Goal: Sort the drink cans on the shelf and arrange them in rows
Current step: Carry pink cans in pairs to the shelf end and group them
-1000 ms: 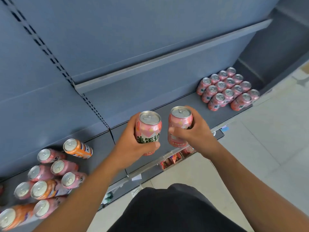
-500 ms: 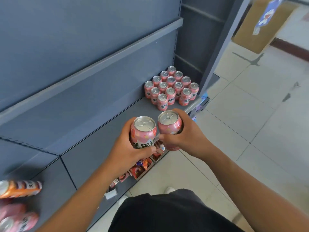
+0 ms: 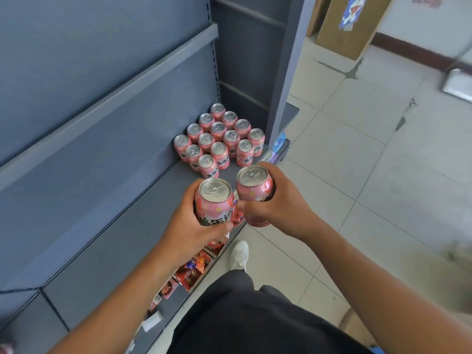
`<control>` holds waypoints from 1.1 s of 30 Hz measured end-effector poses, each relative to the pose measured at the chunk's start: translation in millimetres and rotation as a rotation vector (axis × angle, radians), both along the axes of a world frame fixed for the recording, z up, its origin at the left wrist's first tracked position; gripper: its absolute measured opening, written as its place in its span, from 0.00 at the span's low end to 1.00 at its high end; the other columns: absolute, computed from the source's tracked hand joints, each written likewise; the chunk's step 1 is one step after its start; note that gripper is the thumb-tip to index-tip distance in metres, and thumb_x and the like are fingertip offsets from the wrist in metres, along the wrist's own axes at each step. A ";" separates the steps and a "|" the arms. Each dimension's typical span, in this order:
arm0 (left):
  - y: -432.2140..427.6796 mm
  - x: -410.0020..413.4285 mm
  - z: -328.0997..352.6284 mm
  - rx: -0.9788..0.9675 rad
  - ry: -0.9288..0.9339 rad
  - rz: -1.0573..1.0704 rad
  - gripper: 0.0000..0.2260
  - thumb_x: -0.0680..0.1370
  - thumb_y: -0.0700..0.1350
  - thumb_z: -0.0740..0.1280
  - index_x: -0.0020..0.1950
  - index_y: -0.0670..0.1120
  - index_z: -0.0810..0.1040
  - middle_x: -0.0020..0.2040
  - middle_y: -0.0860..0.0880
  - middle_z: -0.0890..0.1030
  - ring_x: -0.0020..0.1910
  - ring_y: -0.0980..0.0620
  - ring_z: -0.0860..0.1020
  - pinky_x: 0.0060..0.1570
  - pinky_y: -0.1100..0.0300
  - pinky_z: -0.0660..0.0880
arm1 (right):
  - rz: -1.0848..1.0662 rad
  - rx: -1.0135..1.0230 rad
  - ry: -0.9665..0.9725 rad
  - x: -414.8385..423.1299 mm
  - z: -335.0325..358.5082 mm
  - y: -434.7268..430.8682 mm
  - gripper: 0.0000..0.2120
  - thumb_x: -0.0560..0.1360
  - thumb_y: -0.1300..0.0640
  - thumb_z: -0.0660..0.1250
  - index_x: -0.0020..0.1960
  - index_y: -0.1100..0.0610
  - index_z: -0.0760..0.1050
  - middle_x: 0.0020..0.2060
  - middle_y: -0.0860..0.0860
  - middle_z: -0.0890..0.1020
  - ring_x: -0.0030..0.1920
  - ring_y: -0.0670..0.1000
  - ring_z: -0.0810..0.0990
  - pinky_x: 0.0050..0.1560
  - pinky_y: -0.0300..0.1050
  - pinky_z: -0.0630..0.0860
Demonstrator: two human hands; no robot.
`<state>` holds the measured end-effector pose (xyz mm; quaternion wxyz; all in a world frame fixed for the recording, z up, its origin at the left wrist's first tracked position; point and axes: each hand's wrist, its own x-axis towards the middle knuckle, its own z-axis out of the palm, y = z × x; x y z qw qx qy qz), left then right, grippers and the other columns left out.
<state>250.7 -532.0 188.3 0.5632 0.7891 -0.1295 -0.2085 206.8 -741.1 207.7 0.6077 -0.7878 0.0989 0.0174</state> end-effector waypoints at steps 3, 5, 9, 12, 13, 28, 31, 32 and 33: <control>-14.9 23.0 -10.6 -0.030 0.044 0.011 0.37 0.63 0.51 0.81 0.67 0.64 0.68 0.61 0.59 0.79 0.62 0.55 0.79 0.62 0.51 0.77 | 0.001 -0.018 0.025 25.1 -6.1 -13.4 0.29 0.67 0.53 0.81 0.61 0.39 0.69 0.49 0.28 0.78 0.53 0.35 0.79 0.45 0.27 0.75; -23.4 39.1 -16.3 -0.045 0.068 0.022 0.37 0.63 0.52 0.81 0.67 0.64 0.68 0.61 0.59 0.79 0.61 0.55 0.79 0.62 0.51 0.77 | 0.006 -0.044 0.037 43.8 -10.0 -21.0 0.28 0.67 0.53 0.80 0.58 0.37 0.68 0.47 0.25 0.77 0.53 0.32 0.77 0.44 0.25 0.74; -35.8 73.1 -27.3 -0.066 0.119 0.059 0.34 0.62 0.54 0.81 0.62 0.69 0.69 0.58 0.61 0.79 0.60 0.55 0.79 0.58 0.56 0.77 | 0.018 -0.065 0.088 82.0 -21.4 -32.9 0.29 0.68 0.51 0.80 0.59 0.38 0.67 0.47 0.26 0.77 0.53 0.32 0.77 0.43 0.24 0.73; -40.5 95.0 -34.0 -0.078 0.172 0.096 0.34 0.61 0.54 0.80 0.63 0.67 0.70 0.56 0.61 0.80 0.57 0.56 0.80 0.56 0.57 0.78 | 0.023 -0.080 0.123 107.6 -28.7 -40.8 0.27 0.68 0.50 0.80 0.59 0.39 0.68 0.48 0.27 0.77 0.53 0.33 0.77 0.43 0.25 0.74; -42.1 101.5 -36.9 -0.085 0.191 0.114 0.35 0.60 0.53 0.79 0.64 0.65 0.69 0.55 0.61 0.80 0.56 0.56 0.81 0.56 0.56 0.78 | 0.024 -0.074 0.135 115.8 -30.6 -43.7 0.26 0.68 0.50 0.80 0.59 0.39 0.69 0.48 0.28 0.78 0.52 0.34 0.78 0.43 0.26 0.74; -89.8 150.6 -71.3 -0.079 0.363 0.364 0.30 0.69 0.43 0.77 0.62 0.62 0.66 0.54 0.59 0.79 0.52 0.61 0.80 0.48 0.64 0.78 | 0.275 -0.019 0.304 213.3 -86.1 -80.5 0.26 0.74 0.54 0.75 0.64 0.44 0.64 0.49 0.30 0.78 0.51 0.28 0.77 0.43 0.23 0.73; -102.8 152.9 -84.9 -0.050 0.360 0.436 0.30 0.71 0.37 0.78 0.62 0.60 0.66 0.57 0.58 0.77 0.54 0.63 0.79 0.49 0.65 0.78 | 0.340 -0.047 0.336 233.0 -101.6 -90.1 0.35 0.67 0.50 0.80 0.68 0.45 0.65 0.53 0.34 0.78 0.51 0.31 0.77 0.45 0.27 0.75; -107.0 153.7 -90.2 -0.029 0.357 0.464 0.31 0.70 0.37 0.78 0.62 0.59 0.66 0.57 0.59 0.77 0.54 0.64 0.79 0.49 0.67 0.77 | 0.359 -0.066 0.345 238.6 -108.5 -93.9 0.37 0.65 0.49 0.81 0.68 0.43 0.66 0.53 0.34 0.78 0.52 0.33 0.78 0.48 0.30 0.76; -111.0 154.5 -96.1 -0.009 0.353 0.494 0.31 0.70 0.36 0.78 0.62 0.59 0.67 0.57 0.59 0.78 0.53 0.65 0.79 0.49 0.69 0.76 | 0.383 -0.082 0.351 243.7 -114.8 -97.8 0.37 0.63 0.49 0.82 0.67 0.42 0.67 0.53 0.35 0.79 0.52 0.35 0.79 0.51 0.35 0.78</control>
